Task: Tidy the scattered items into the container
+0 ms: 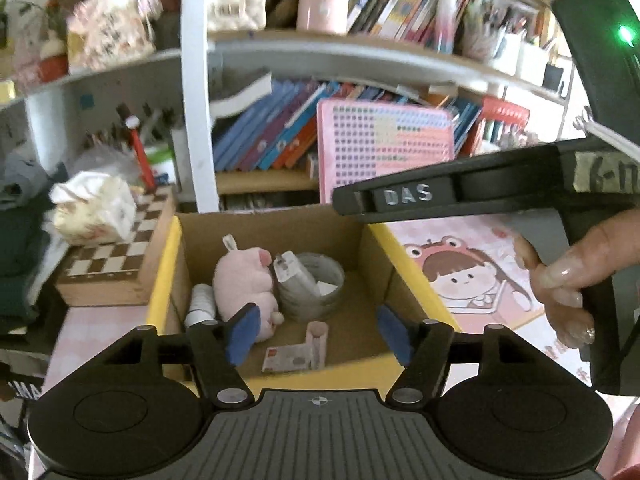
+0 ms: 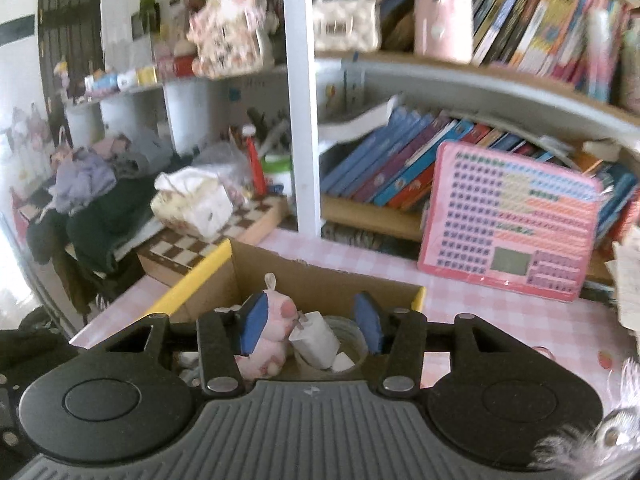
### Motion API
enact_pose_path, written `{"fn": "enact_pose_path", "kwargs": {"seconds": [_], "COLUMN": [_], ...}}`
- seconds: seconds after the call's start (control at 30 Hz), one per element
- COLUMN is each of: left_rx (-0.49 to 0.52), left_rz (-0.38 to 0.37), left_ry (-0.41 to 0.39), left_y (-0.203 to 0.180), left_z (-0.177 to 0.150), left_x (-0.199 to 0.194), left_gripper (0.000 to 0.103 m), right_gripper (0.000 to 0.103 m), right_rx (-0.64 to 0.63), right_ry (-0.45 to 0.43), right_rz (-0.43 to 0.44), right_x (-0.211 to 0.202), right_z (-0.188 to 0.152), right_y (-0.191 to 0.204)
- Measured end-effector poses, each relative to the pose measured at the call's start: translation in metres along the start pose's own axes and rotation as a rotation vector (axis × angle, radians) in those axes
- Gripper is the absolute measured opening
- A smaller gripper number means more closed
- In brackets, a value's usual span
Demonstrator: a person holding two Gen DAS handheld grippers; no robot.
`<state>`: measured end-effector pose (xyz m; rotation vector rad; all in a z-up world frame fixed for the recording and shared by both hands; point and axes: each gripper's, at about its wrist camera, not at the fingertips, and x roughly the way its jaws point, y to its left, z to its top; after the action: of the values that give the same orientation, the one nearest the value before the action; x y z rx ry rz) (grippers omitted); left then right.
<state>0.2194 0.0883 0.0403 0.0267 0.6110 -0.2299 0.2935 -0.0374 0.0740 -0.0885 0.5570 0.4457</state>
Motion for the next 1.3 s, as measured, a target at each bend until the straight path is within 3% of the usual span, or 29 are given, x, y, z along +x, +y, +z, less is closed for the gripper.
{"fn": "enact_pose_path", "kwargs": {"seconds": [0.27,0.53,0.87,1.3], "left_rx": [0.016,-0.03,-0.058,-0.084], "left_rz": [0.035,0.015,0.052,0.078], "left_ry": [-0.054,-0.011,0.033,0.111], "left_y": [-0.014,-0.025,-0.037,-0.048], "left_z": [-0.047,-0.089,-0.125,-0.147], "left_x": [-0.071,-0.102,-0.11,-0.11], "left_gripper": [0.083,0.084,0.085,0.089], "right_gripper": [0.055,0.058,0.065,0.089], "right_rx": [0.004,0.052,0.116,0.119], "right_ry": [-0.091,-0.059,0.022,0.082], "right_rz": [-0.108,-0.207,-0.305,-0.293], "right_x": [-0.09,-0.148,-0.185,-0.195], "right_z": [-0.048,-0.113,-0.187,-0.207], "right_y": [0.028,0.041,0.051,0.052]}}
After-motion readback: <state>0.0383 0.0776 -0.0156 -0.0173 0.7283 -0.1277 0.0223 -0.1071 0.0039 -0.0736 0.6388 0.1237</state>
